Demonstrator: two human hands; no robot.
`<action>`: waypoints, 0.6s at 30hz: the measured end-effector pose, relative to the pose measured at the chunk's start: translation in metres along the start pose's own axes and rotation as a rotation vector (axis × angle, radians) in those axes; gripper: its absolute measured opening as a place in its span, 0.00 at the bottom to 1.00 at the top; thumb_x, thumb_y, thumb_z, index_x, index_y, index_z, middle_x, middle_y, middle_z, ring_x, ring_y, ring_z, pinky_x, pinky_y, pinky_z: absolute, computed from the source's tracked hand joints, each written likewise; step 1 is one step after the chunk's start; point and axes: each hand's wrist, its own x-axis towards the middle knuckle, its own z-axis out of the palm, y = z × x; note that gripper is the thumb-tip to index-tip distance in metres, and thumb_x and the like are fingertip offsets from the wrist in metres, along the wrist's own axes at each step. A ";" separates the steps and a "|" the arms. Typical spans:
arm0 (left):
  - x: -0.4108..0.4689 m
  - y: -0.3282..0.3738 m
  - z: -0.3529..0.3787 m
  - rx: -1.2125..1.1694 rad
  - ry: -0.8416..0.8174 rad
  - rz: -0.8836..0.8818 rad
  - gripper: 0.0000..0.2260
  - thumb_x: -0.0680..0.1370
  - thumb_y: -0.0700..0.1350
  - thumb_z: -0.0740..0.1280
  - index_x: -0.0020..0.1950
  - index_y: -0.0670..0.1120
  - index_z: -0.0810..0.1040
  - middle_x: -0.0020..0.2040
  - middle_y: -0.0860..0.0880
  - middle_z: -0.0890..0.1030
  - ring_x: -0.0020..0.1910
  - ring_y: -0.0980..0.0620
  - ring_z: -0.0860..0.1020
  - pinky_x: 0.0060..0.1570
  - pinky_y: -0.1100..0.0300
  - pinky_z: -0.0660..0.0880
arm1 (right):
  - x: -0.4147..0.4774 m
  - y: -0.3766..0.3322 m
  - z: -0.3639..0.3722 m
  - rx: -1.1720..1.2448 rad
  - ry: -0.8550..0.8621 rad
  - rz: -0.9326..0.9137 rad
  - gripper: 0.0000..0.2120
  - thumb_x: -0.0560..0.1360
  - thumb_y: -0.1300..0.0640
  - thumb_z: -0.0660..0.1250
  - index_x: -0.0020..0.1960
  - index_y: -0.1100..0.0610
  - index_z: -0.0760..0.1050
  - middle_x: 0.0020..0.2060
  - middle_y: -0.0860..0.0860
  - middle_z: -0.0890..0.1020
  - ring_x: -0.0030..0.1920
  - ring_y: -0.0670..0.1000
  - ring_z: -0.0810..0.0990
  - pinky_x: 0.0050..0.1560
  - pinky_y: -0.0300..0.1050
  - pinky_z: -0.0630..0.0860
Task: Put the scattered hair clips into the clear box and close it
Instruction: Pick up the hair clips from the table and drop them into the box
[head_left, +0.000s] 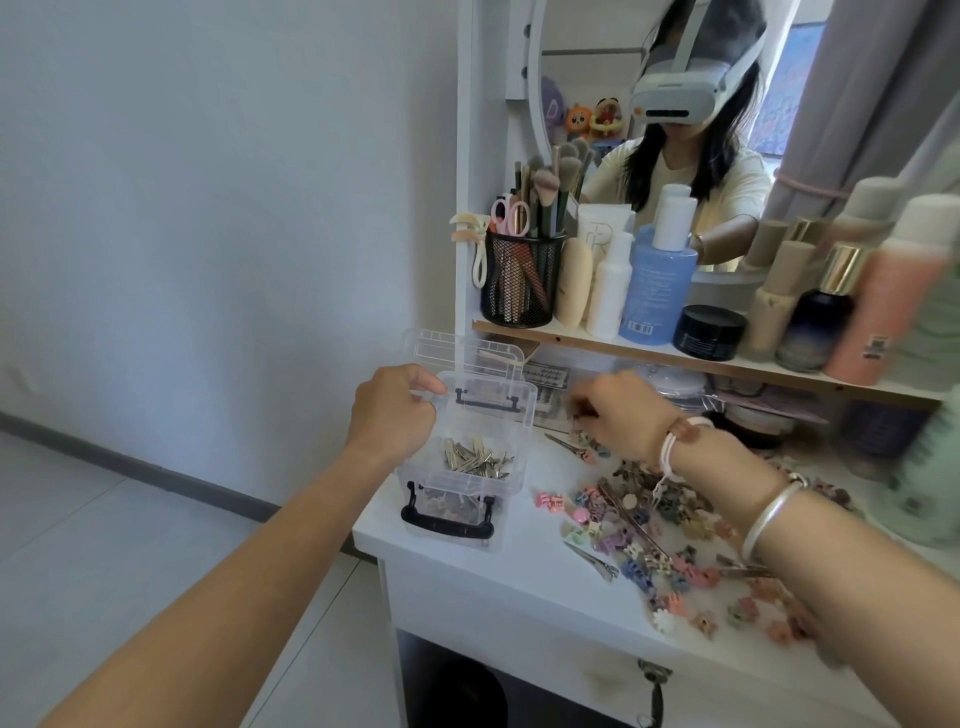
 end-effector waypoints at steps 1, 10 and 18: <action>0.000 0.000 0.000 0.001 -0.002 -0.002 0.14 0.74 0.31 0.59 0.52 0.43 0.79 0.58 0.42 0.79 0.55 0.45 0.77 0.53 0.61 0.70 | 0.000 -0.001 -0.009 0.052 0.085 -0.010 0.08 0.75 0.64 0.60 0.51 0.61 0.76 0.48 0.57 0.81 0.50 0.56 0.79 0.47 0.45 0.73; -0.003 0.005 0.006 -0.008 -0.027 0.019 0.14 0.72 0.31 0.59 0.51 0.43 0.80 0.55 0.40 0.81 0.54 0.44 0.78 0.52 0.59 0.72 | 0.002 -0.050 -0.018 0.159 0.091 -0.311 0.11 0.75 0.59 0.65 0.56 0.56 0.78 0.52 0.54 0.83 0.54 0.53 0.80 0.55 0.45 0.74; -0.002 0.005 0.007 -0.025 -0.025 0.009 0.15 0.73 0.30 0.58 0.51 0.44 0.79 0.56 0.41 0.80 0.53 0.42 0.78 0.49 0.57 0.74 | -0.008 -0.014 -0.016 0.333 0.076 -0.081 0.08 0.76 0.58 0.64 0.53 0.59 0.77 0.42 0.48 0.80 0.38 0.43 0.76 0.40 0.26 0.72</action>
